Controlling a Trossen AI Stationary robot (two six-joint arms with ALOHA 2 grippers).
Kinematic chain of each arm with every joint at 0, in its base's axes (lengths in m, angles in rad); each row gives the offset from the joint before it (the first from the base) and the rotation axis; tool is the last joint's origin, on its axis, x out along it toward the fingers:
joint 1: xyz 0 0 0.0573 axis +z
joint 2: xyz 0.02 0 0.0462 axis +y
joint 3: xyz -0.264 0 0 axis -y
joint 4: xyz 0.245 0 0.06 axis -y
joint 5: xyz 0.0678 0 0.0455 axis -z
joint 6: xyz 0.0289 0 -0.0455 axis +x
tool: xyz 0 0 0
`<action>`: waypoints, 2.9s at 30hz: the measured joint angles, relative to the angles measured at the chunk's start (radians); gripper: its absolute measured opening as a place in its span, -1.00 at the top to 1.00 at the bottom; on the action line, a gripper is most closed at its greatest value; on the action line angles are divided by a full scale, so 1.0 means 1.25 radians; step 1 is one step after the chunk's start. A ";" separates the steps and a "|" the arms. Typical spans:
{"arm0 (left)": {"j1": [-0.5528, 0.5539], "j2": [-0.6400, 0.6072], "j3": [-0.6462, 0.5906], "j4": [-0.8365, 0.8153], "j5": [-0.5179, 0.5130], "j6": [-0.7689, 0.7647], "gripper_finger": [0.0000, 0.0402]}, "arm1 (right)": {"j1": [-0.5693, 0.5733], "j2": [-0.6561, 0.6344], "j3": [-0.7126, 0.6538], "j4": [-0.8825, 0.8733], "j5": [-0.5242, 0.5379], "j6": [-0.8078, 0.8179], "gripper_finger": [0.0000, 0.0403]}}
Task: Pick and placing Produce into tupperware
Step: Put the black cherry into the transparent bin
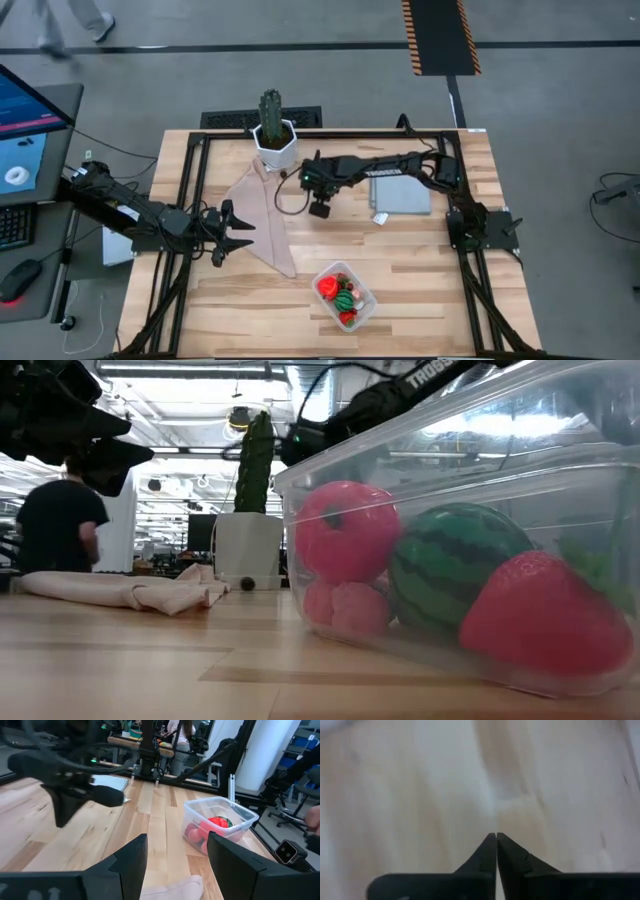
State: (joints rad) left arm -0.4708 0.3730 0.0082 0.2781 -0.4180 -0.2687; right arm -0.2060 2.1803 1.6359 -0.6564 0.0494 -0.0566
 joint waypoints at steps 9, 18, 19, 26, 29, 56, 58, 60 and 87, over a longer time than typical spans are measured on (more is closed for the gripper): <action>0.000 0.000 0.000 -0.001 -0.007 -0.012 0.03 | 0.063 0.000 0.096 0.025 -0.001 0.004 0.55; 0.000 0.000 0.000 -0.005 -0.011 -0.043 0.03 | 0.081 -0.011 0.215 0.019 -0.022 0.099 0.54; 0.000 0.000 0.000 -0.005 -0.011 -0.043 0.03 | 0.086 -0.020 0.233 0.009 -0.027 0.102 0.54; 0.000 0.000 0.000 -0.006 -0.015 -0.057 0.03 | 0.126 -0.173 0.266 -0.020 -0.140 0.094 0.54; 0.000 0.000 0.000 -0.001 -0.057 -0.079 0.03 | 0.154 -0.270 0.260 -0.031 -0.143 0.095 0.54; 0.365 0.251 0.158 -0.060 -0.101 -0.110 0.03 | 0.758 -1.169 -0.707 0.362 0.412 0.263 0.54; 0.394 0.329 0.198 -0.092 -0.091 -0.134 0.03 | 0.795 -1.200 -0.750 0.401 0.439 0.257 0.54; 0.416 0.402 0.231 -0.078 -0.070 -0.153 0.03 | 0.837 -1.233 -0.783 0.441 0.451 0.239 0.54; 0.605 0.934 0.480 -0.187 -0.088 -0.172 0.03 | 1.161 -1.255 -0.941 0.616 0.677 0.179 0.54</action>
State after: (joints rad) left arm 0.2859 1.5410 0.6086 0.0440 -0.5275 -0.4839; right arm 1.2451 0.6118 0.4603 0.1143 0.8959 0.1669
